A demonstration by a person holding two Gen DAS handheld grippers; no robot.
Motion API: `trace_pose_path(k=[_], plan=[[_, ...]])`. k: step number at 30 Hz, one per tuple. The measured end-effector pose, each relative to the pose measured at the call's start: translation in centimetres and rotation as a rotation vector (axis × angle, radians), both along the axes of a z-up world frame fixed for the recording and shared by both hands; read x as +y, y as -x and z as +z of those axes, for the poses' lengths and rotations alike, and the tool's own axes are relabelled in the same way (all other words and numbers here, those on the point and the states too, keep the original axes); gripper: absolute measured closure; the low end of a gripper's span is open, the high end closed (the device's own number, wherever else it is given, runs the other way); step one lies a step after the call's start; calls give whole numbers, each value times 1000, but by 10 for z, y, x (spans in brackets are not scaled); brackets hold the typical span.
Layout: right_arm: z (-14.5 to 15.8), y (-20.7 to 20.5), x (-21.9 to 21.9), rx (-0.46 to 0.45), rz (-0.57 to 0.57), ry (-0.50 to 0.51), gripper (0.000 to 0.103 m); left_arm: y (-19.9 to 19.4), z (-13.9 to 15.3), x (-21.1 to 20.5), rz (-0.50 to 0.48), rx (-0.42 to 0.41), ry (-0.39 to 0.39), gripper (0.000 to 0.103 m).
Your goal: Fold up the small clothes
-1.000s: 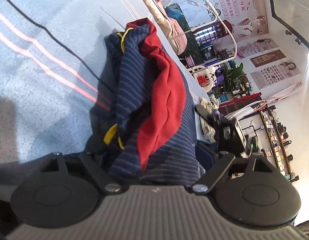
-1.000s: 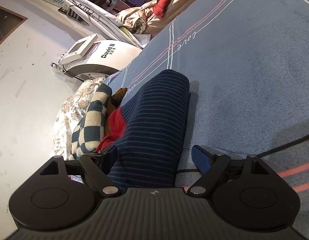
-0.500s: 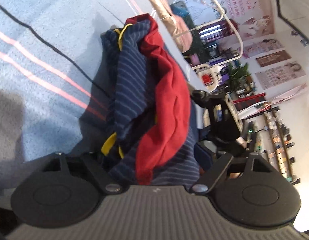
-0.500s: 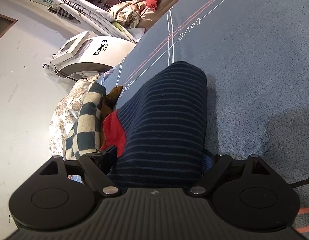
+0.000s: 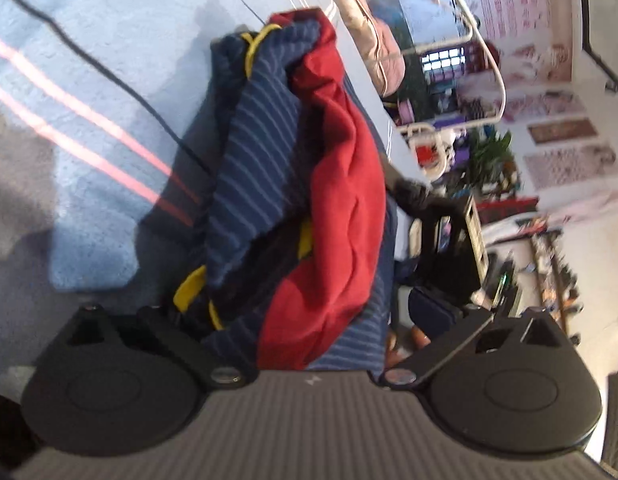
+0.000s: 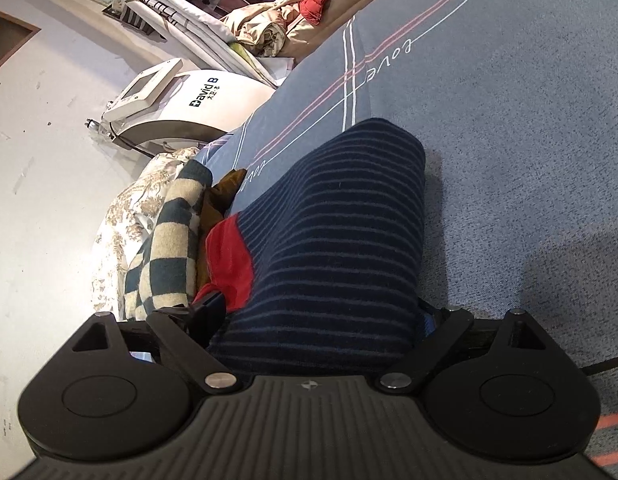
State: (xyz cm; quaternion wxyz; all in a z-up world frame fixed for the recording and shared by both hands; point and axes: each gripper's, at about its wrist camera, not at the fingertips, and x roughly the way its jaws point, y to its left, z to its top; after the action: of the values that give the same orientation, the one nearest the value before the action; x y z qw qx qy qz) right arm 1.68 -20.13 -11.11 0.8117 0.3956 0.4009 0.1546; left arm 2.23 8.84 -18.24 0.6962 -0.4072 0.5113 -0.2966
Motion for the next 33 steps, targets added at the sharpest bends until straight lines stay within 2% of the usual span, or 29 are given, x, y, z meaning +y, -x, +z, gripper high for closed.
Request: trace_pose_path(k=[4,6,8,9,10,11,12,17,20,28,33], plan=[[0,-5,-2,28,17,-21,0,3,0,2,45,8,10,1],[0,-4,-4,38,10,-20,0,5,2,1,49,6,-14,10],[-1,-2,-6,57,-6,4,0,7,3,1,66,5,-51,29],[-3,-1,-8,67,-19,4,5,8,2,2,82,11,-54,33],[-5,1,-11,74,-30,-5,15,9,0,4,93,18,-47,40],[-6,3,-14,77,-39,-15,19,10,-2,7,96,25,-50,52],[-7,4,-15,79,-46,-18,26,11,-3,8,93,28,-54,56],[5,11,-1,41,-60,71,36,12,8,0,82,-2,-91,72],[19,15,1,16,-75,75,41,14,22,-3,74,-61,-112,76],[85,7,26,-139,-26,179,41,9,64,6,89,-193,-87,78],[138,-27,64,-276,60,185,41,-7,115,31,131,-339,-112,78]])
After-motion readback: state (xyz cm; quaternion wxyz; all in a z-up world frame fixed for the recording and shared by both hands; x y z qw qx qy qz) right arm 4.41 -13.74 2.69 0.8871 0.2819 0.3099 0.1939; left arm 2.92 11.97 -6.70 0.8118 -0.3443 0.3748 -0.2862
